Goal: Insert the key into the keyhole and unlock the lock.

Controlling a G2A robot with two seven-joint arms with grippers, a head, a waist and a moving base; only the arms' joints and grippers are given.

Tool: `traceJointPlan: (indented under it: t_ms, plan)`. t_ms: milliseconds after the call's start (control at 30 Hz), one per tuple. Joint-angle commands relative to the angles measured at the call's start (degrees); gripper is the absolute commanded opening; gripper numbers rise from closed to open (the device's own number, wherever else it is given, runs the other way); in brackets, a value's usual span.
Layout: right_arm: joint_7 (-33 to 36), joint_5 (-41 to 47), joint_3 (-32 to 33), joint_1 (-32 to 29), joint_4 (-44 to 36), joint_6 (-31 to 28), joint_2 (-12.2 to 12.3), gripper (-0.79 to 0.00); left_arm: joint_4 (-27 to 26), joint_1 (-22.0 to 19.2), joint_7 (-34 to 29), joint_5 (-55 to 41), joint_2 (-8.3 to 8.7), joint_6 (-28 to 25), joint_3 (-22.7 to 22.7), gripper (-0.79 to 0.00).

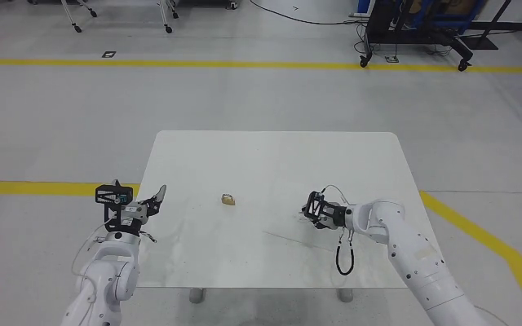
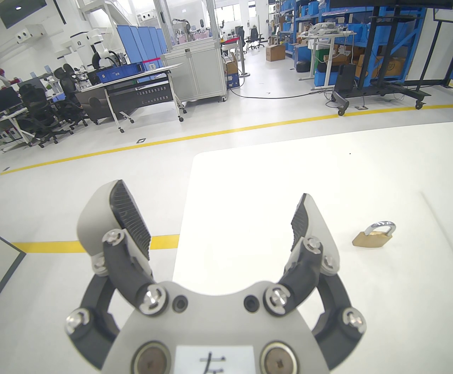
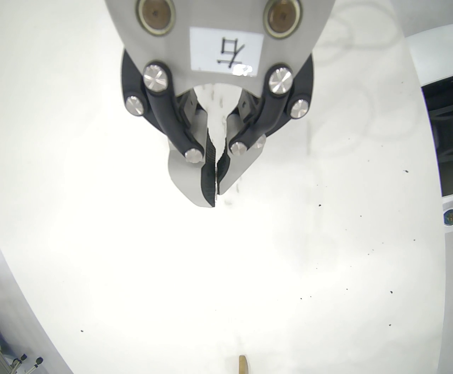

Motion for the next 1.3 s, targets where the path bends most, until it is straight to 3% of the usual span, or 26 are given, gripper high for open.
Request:
traceJointPlan:
  t_ms: [0,133,233,300,600,700,767,867,967,1067,1133,1267]
  plan:
    - [0.0,0.0,0.0,0.0,0.0,0.0,0.0,-0.785,0.1,-0.1,0.1,0.1,-0.02,-0.1,0.1,0.000]
    - [-2.2,1.0,0.2,-0.3,-0.2,0.3,0.0,-0.785,-0.1,-1.9,-1.4,4.0,-0.10,-4.3,4.3,0.000]
    - [-7.6,3.8,1.5,0.1,0.8,-1.2,0.2,-0.785,0.5,-4.2,-0.4,-3.1,-0.53,-9.5,6.9,0.000]
    - [-11.0,5.9,2.2,0.5,1.7,-2.6,0.2,-0.785,0.8,-5.6,-0.7,-3.1,-0.46,-12.2,7.3,0.000]
    - [-13.2,7.8,2.9,0.6,2.5,-3.9,0.3,-0.785,0.6,-5.7,-0.6,-2.8,-0.44,-12.7,7.5,0.000]
    - [-13.2,7.8,2.9,0.6,2.5,-3.9,0.3,-0.785,1.5,-6.1,2.3,-13.5,-0.80,-19.8,9.0,0.000]
    - [-12.9,8.4,1.8,0.0,1.7,-3.1,0.1,-0.785,3.2,-7.7,0.7,-23.2,-1.10,-25.8,11.0,0.000]
    - [-15.9,14.0,-0.2,0.2,2.7,-6.3,-0.4,-0.785,6.6,-11.5,-1.9,-44.6,-1.84,-34.6,14.7,0.000]
    - [-17.6,18.5,-1.3,1.8,4.9,-8.1,-0.8,-0.785,13.1,-16.7,-13.4,-68.4,-2.12,-43.8,19.8,0.000]
    - [-20.5,22.1,-2.6,2.2,4.4,-8.1,-0.8,-0.785,22.5,-22.1,-27.0,-88.0,-1.79,-43.9,21.6,0.000]
    - [-21.9,24.0,-3.3,2.4,3.9,-8.1,-0.4,-0.785,24.4,-24.2,-35.0,-93.1,-1.28,-44.2,21.1,0.000]
    - [-22.3,24.4,-3.2,2.6,3.8,-8.1,-0.3,-0.785,26.4,-25.1,-37.0,-91.8,-0.76,-42.3,19.4,0.000]
